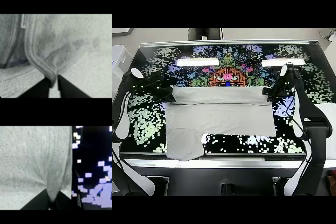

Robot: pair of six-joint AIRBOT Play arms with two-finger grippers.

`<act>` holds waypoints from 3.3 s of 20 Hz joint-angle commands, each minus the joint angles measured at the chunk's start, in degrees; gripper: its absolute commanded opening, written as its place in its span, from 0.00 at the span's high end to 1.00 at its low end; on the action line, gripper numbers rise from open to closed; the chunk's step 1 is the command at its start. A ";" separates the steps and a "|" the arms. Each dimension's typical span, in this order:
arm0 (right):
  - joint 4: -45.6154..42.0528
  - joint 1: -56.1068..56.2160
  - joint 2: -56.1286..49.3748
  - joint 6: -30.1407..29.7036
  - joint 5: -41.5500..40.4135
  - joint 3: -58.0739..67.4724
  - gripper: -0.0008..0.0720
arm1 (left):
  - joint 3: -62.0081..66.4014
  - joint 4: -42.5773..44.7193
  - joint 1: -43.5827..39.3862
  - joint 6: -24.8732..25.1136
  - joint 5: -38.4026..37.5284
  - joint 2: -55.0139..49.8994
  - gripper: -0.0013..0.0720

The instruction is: Fold the clothes and pants, and hang the long-sleeved shirts on hangers.

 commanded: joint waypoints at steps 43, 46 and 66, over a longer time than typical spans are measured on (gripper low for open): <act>38.91 -30.38 33.81 -26.67 4.09 -36.37 0.42 | -78.49 -21.29 20.55 28.04 18.05 40.65 0.78; 36.98 -30.38 33.79 -27.12 2.91 -36.44 0.42 | -78.47 -21.64 20.70 28.00 18.05 40.70 0.96; 32.76 -30.38 32.85 -35.36 -11.32 -67.01 0.33 | -78.47 -24.55 20.63 24.11 18.03 40.76 0.96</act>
